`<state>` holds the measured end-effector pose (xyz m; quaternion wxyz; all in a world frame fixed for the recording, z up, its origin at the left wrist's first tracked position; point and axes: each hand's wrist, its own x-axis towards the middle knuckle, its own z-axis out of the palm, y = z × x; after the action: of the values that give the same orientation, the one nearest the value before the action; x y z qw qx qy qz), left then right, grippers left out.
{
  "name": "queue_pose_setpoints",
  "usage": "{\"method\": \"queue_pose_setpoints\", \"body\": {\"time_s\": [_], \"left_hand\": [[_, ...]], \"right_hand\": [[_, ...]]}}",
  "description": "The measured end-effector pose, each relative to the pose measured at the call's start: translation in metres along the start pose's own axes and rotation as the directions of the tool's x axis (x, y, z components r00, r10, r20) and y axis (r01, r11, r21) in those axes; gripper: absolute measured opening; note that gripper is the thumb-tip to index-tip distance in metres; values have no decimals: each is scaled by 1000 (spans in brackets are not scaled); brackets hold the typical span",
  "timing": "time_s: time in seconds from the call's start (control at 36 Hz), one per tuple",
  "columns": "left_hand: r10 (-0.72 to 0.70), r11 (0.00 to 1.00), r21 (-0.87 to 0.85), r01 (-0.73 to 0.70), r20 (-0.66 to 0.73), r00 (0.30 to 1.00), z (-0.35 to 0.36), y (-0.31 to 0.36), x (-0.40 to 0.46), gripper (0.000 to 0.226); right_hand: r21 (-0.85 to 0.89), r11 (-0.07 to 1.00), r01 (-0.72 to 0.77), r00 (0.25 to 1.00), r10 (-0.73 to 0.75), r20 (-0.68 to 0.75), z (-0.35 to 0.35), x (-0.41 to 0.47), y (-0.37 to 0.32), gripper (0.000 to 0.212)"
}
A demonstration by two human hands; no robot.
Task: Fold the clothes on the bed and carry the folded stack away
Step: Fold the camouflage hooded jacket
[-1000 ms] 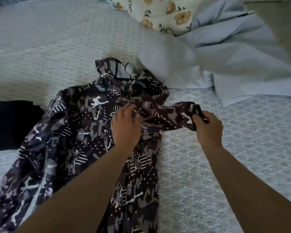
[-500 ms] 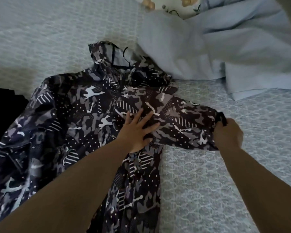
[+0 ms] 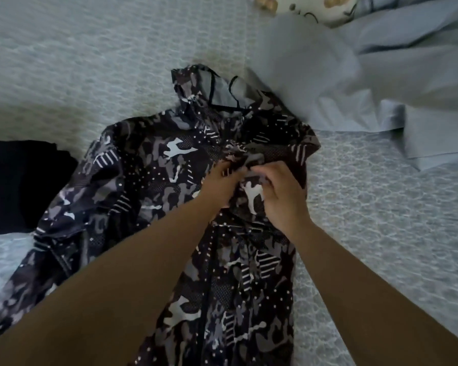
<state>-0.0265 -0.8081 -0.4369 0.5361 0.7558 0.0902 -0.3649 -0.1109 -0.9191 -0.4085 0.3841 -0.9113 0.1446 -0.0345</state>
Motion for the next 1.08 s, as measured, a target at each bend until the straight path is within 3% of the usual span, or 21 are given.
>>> {"method": "queue_pose_setpoints", "body": {"time_s": [0.08, 0.14, 0.19, 0.28, 0.33, 0.36, 0.42, 0.47, 0.56, 0.64, 0.75, 0.92, 1.03, 1.08], "left_hand": [[188, 956, 249, -155, -114, 976, 4, -13, 7, 42], [261, 914, 366, -175, -201, 944, 3, -16, 11, 36], [342, 848, 499, -181, -253, 905, 1, -20, 15, 38], [363, 749, 649, -133, -234, 902, 1, -30, 14, 51], [412, 590, 800, -106, -186, 892, 2, -39, 10, 65], [497, 458, 879, -132, -130, 858, 1, -44, 8, 69], [597, 184, 955, -234, 81, 798, -2, -52, 10, 66], [556, 25, 947, -319, 252, 792, -4, -63, 20, 59], [479, 64, 941, -332, 263, 838, -5, -75, 36, 61], [521, 137, 925, -355, 237, 820, -5, -81, 44, 63], [545, 133, 923, -362, 237, 805, -5, -81, 47, 64], [426, 173, 929, -328, 229, 875, -4, -76, 42, 62], [410, 253, 902, -350, 228, 883, -9, -99, 12, 66], [418, 227, 903, -365, 248, 874, -19, -125, -12, 65]], "right_hand": [[-279, 957, 86, 972, -142, -187, 10, -8, 14, 37], [-422, 904, 65, 980, -137, -142, 17, -9, 25, 42], [-510, 860, 20, 999, -42, -33, 22, -8, 34, 54], [-595, 804, 10, 999, 24, 49, 30, 0, 47, 64], [-611, 792, 5, 997, 41, 62, 38, 5, 52, 65], [-609, 793, 1, 997, 49, 66, 42, 7, 54, 65], [-614, 789, -5, 995, 65, 75, 49, 10, 58, 64], [-632, 774, -22, 991, 103, 91, 56, 11, 65, 63], [-628, 776, -48, 988, 129, 83, 64, 14, 76, 63], [-588, 806, -67, 992, 116, 46, 70, 18, 82, 64], [-584, 809, -65, 994, 103, 32, 71, 22, 87, 66], [-651, 753, -99, 966, 229, 117, 65, 22, 74, 67], [-656, 754, -38, 979, 159, 127, 80, -31, 50, 64], [-597, 802, -28, 977, 148, 153, 94, -77, 40, 62]]}}
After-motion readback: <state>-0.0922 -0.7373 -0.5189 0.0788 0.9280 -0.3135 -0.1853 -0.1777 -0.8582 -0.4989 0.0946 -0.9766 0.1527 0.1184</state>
